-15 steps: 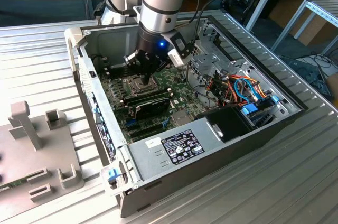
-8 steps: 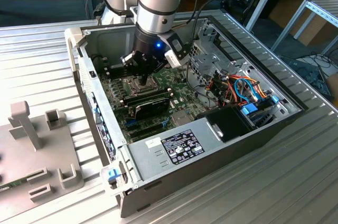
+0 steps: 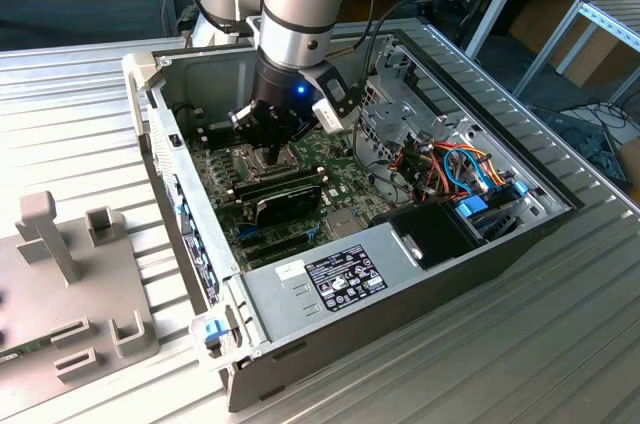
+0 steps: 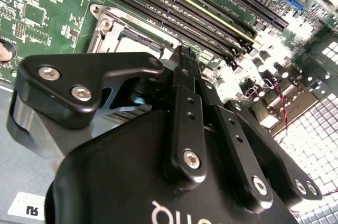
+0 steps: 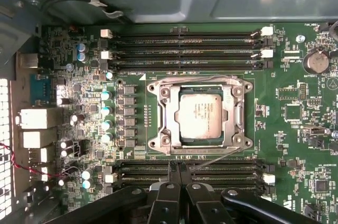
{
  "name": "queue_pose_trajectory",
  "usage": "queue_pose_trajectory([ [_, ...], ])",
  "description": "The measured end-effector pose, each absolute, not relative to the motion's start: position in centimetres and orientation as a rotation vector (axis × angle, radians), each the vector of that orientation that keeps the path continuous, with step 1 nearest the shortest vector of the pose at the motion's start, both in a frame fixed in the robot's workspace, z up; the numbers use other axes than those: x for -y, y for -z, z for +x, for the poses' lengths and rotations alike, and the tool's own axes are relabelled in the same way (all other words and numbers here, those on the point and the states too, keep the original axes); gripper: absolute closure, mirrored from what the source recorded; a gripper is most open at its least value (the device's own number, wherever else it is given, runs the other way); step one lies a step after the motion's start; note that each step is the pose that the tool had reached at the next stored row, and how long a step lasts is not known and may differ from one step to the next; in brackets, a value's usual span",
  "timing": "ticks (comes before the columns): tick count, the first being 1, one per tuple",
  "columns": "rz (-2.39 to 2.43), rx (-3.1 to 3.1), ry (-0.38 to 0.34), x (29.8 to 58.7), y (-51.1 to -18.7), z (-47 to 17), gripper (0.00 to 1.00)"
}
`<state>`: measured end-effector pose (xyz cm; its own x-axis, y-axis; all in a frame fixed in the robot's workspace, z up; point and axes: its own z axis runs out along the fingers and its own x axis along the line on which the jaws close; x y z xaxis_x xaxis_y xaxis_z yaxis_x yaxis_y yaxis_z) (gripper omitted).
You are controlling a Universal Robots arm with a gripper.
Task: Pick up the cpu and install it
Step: 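Install the second cpu locking lever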
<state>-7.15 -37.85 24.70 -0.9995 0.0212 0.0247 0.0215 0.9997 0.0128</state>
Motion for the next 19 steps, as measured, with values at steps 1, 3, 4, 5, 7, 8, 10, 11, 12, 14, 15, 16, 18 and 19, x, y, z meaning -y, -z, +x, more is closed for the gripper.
queue_pose_trajectory([
  [1, -0.033, 3.117, 0.021, 37.85, -24.69, -7.15, 0.89],
  [3, -0.033, 3.117, 0.020, 37.85, -24.70, -7.14, 0.89],
  [4, -0.033, 3.117, 0.020, 37.80, -24.70, -7.14, 0.89],
  [5, -0.033, 3.117, 0.020, 37.80, -24.70, -7.14, 0.89],
  [7, -0.033, 3.117, 0.020, 37.79, -24.71, -7.15, 0.89],
  [8, -0.033, 3.117, 0.020, 37.79, -24.71, -7.14, 0.89],
  [10, -0.033, 3.117, 0.021, 37.77, -24.70, -7.18, 0.89],
  [11, -0.033, 3.118, 0.021, 37.75, -24.66, -7.23, 0.89],
  [12, -0.033, 3.118, 0.021, 37.74, -24.61, -7.29, 0.89],
  [14, -0.033, 3.119, 0.020, 37.67, -24.49, -7.42, 0.89],
  [15, -0.033, 3.119, 0.019, 37.64, -24.42, -7.46, 0.89],
  [16, -0.033, 3.119, 0.018, 37.61, -24.36, -7.50, 0.89],
  [18, -0.033, 3.119, 0.017, 37.59, -24.31, -7.55, 0.89],
  [19, -0.033, 3.119, 0.016, 37.58, -24.31, -7.57, 0.89],
])
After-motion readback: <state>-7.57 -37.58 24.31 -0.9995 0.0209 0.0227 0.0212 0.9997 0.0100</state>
